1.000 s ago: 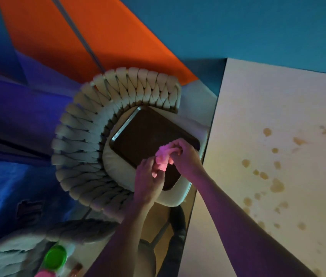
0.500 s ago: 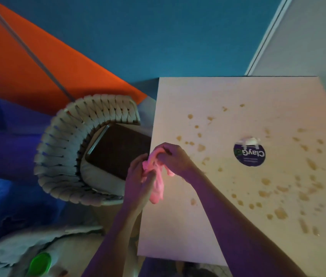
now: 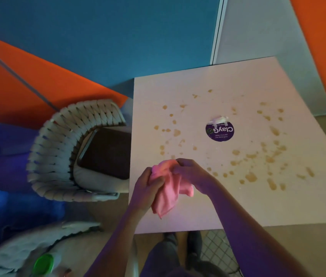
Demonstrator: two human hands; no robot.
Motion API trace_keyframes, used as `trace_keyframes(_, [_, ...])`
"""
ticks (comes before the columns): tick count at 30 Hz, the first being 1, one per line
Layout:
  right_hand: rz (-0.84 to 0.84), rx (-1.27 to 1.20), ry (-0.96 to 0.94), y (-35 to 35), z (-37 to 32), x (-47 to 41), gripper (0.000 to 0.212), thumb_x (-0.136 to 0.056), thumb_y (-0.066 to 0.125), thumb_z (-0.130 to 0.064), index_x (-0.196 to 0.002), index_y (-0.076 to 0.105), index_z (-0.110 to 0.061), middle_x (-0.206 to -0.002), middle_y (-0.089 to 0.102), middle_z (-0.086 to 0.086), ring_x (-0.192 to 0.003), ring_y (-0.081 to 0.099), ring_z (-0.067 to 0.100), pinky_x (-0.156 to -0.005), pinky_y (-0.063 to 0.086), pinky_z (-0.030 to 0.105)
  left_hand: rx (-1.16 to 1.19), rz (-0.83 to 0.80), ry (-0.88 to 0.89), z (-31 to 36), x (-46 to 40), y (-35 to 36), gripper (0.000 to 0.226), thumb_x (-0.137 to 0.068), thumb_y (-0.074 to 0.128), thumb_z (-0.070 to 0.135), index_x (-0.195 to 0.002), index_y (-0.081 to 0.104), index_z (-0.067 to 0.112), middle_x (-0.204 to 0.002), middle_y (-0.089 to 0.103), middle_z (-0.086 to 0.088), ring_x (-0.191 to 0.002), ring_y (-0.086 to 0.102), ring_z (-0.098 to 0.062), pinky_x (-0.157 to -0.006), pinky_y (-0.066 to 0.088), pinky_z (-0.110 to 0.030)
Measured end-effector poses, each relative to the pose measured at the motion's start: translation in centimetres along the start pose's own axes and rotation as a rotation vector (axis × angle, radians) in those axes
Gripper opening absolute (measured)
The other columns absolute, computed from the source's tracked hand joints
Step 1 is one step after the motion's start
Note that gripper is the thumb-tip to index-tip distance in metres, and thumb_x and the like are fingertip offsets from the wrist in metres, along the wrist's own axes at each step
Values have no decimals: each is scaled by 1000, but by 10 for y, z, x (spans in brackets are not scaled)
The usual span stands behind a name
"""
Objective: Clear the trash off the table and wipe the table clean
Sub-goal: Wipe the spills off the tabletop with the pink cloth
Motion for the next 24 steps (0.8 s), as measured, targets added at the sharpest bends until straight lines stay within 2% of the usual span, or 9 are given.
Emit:
trace_keyframes(4, [139,97,48,-10,28,6,21,-88,55,-11,-101,71,-13,-92,73,11,-78,63,19,-70,49,33,-188,25,-31,-11,0,8,25,-93,66,21,-115,57,29,-98,69,11,-78,68,1,-59,49,-12])
trace_keyframes(8, [244,165,64,-14,46,6,27,-89,56,-9,-109,72,-16,-96,73,8,-79,64,18,-63,48,26,-350,42,-22,-22,-4,8,37,-90,67,16,-120,54,34,-100,64,17,-83,63,3,-58,45,-6])
trace_keyframes(10, [292,221,73,-14,51,4,28,-88,57,-9,-110,72,-17,-90,70,4,-73,60,15,-54,43,17,-425,22,-1,-29,-9,8,42,-88,66,12,-123,56,33,-104,64,18,-91,64,-1,-61,45,-6])
trace_keyframes(12, [342,283,74,-16,54,2,28,-88,58,-9,-111,71,-17,-84,67,1,-64,55,10,-46,36,12,-488,14,8,-38,-17,7,46,-86,66,12,-128,56,31,-116,66,14,-103,65,-8,-72,45,-9])
trace_keyframes(13, [366,313,76,-16,56,1,27,-88,58,-11,-111,71,-17,-84,67,2,-63,55,11,-46,37,14,-521,18,12,-42,-22,5,48,-87,68,15,-131,56,30,-122,65,11,-108,63,-10,-79,46,-15])
trace_keyframes(15, [409,368,89,-18,58,-1,25,-90,58,-17,-112,70,-20,-91,71,6,-68,57,17,-54,39,24,-625,30,62,-46,-29,5,52,-89,70,21,-137,52,27,-131,62,4,-118,60,-16,-91,50,-28])
trace_keyframes(17, [433,410,95,-20,60,-3,25,-91,56,-18,-112,69,-21,-99,72,8,-74,60,21,-62,41,26,-741,51,130,-46,-29,8,55,-90,70,23,-141,49,25,-138,57,0,-125,54,-22,-98,50,-38])
trace_keyframes(22, [462,589,62,-19,73,-11,33,-88,58,-17,-118,64,-26,-116,67,4,-104,63,28,-83,49,36,-915,57,319,-47,-13,40,48,-96,61,37,-141,49,26,-148,49,1,-135,46,-22,-103,49,-43])
trace_keyframes(24, [495,606,47,-18,81,-10,29,-89,60,-23,-117,62,-29,-114,64,1,-106,60,28,-82,50,38,-1007,18,358,-57,-8,57,50,-99,51,49,-143,49,25,-151,46,-1,-138,42,-25,-108,44,-47])
Point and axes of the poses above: each hand's wrist, its own x-axis away from the middle knuckle, its own y-axis out of the palm, z = x × y, the point moved 7 cm from there along -x, towards the middle knuckle
